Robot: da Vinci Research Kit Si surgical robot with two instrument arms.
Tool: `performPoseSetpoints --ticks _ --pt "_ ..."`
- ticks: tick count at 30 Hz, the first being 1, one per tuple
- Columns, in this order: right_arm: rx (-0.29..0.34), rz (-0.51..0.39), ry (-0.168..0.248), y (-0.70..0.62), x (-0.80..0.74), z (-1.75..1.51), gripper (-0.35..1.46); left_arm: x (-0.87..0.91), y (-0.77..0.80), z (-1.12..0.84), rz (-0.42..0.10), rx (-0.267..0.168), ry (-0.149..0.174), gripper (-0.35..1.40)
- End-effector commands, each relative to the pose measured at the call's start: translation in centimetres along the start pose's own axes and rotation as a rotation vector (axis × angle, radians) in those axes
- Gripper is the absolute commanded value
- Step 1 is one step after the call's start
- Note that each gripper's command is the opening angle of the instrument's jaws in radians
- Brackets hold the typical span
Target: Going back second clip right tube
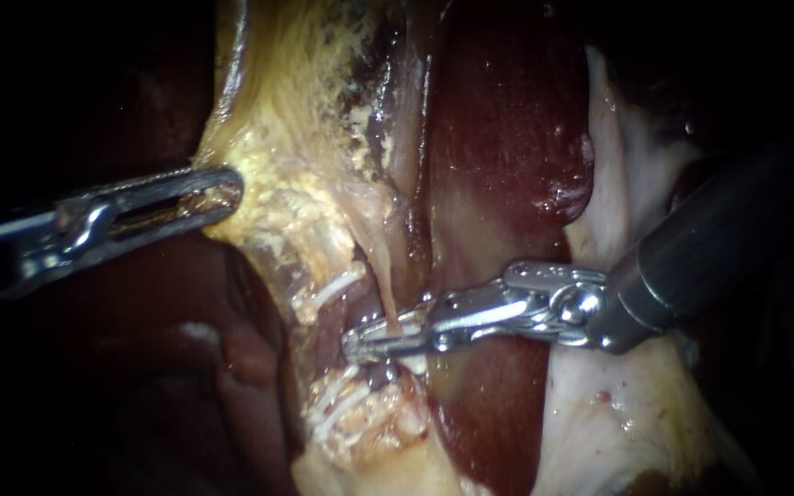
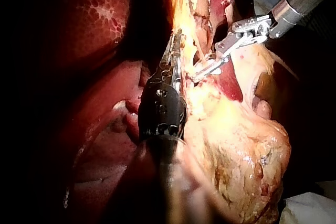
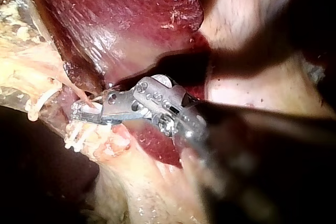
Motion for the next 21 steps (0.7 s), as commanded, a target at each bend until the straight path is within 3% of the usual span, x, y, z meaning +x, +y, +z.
performPoseSetpoints --ticks 1,3,4,6,10,21 --pt "0.0 0.0 -0.001 -0.01 0.01 0.0 -0.35 0.0 0.0 -0.01 0.0 0.0 0.0 -0.35" --pt "0.0 0.0 -0.001 -0.01 0.01 0.01 -0.26 0.0 0.0 -0.01 0.0 0.0 0.0 -0.35" --pt "0.0 -0.006 -0.001 -0.01 0.01 0.02 -0.03 0.0 0.0 -0.01 0.0 0.0 0.0 -0.35" --pt "-0.014 -0.054 0.006 -0.01 0.02 0.03 0.25 0.0 0.0 -0.02 0.0 0.0 0.0 -0.35" --pt "-0.103 -0.082 0.055 -0.02 0.01 0.04 0.53 0.0 0.01 -0.03 0.0 0.001 0.001 -0.35" --pt "-0.16 -0.187 0.073 -0.03 0.04 0.03 0.6 0.01 0.01 -0.09 -0.005 -0.001 0.0 -0.35"
